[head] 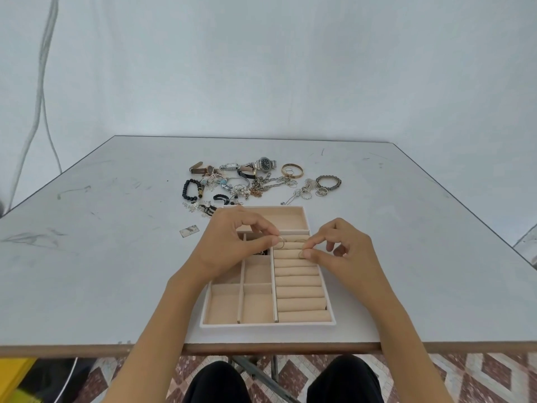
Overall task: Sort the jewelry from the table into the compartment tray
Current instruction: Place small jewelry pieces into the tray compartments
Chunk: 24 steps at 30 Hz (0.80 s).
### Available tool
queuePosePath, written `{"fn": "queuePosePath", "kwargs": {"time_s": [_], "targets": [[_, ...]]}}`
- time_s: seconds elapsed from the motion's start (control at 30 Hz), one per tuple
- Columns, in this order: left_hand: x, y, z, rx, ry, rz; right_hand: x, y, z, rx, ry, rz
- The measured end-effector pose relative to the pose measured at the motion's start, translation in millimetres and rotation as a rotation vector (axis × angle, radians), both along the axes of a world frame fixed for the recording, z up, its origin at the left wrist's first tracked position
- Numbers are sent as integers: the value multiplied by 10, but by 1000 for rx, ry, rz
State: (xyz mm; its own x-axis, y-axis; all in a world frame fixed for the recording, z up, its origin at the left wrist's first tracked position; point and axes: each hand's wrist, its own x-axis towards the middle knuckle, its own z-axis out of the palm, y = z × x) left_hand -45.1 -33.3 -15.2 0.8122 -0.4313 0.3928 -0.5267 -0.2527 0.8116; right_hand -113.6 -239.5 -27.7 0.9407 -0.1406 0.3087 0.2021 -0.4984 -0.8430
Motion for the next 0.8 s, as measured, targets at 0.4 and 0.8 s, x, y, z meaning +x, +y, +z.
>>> {"fn": "queuePosePath", "kwargs": {"time_s": [0.4, 0.8], "targets": [[-16, -7, 4, 16, -12, 6, -12, -18, -8, 18, 88, 69], [-14, -12, 1, 31, -5, -28, 2, -19, -29, 42, 111, 4]]}}
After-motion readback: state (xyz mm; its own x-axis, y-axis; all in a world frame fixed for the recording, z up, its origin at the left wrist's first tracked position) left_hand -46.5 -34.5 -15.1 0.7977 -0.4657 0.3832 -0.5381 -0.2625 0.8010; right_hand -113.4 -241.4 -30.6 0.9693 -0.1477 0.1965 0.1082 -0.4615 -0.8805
